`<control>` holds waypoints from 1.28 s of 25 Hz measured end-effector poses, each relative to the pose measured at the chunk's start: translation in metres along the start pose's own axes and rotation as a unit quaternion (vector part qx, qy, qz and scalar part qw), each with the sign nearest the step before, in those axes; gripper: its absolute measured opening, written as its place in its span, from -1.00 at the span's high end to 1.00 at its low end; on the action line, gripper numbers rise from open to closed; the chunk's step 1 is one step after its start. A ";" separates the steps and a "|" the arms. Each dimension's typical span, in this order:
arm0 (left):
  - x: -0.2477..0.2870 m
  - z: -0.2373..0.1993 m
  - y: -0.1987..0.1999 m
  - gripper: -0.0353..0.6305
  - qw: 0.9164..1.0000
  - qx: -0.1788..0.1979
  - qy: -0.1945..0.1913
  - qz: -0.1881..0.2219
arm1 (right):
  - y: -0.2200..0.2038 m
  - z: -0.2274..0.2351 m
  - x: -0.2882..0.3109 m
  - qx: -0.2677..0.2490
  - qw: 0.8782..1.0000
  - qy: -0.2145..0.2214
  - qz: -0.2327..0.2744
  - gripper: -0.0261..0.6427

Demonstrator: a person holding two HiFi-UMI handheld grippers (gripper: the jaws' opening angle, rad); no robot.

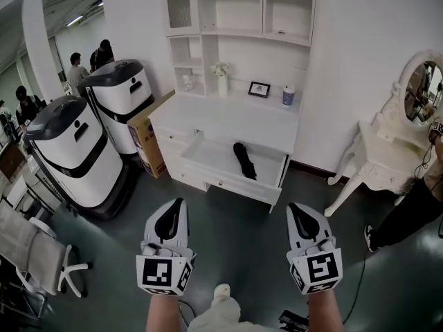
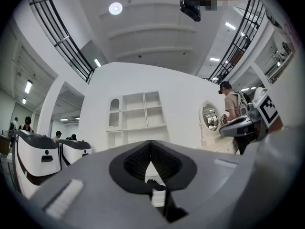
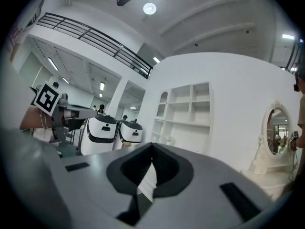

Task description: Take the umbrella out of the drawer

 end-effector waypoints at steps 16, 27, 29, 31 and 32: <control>0.143 -0.113 -0.021 0.87 1.000 -0.003 -0.009 -0.007 | 0.030 0.006 0.182 -0.002 1.000 -0.005 -0.014 0.90; 0.176 -0.136 -0.038 0.87 1.000 -0.010 -0.011 -0.015 | 0.016 0.016 0.221 0.002 0.999 -0.014 -0.039 0.90; 0.184 -0.138 -0.040 0.87 1.000 -0.008 -0.009 -0.017 | 0.015 0.022 0.232 0.005 0.999 -0.013 -0.036 0.90; 0.193 -0.139 -0.041 0.87 1.000 -0.007 -0.005 -0.017 | 0.016 0.030 0.244 0.012 0.999 -0.016 -0.033 0.90; 0.198 -0.141 -0.041 0.87 1.000 -0.007 -0.002 -0.016 | 0.016 0.034 0.250 0.017 0.999 -0.017 -0.032 0.90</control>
Point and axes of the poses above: the fingertips, and each gripper's own axes: x forward along the fingers, z to its right, y out of its top, the point moved 1 cm from there along -x, backward along the fingers, and after that the axes turned 10 degrees about -z, right-handed, at the moved point
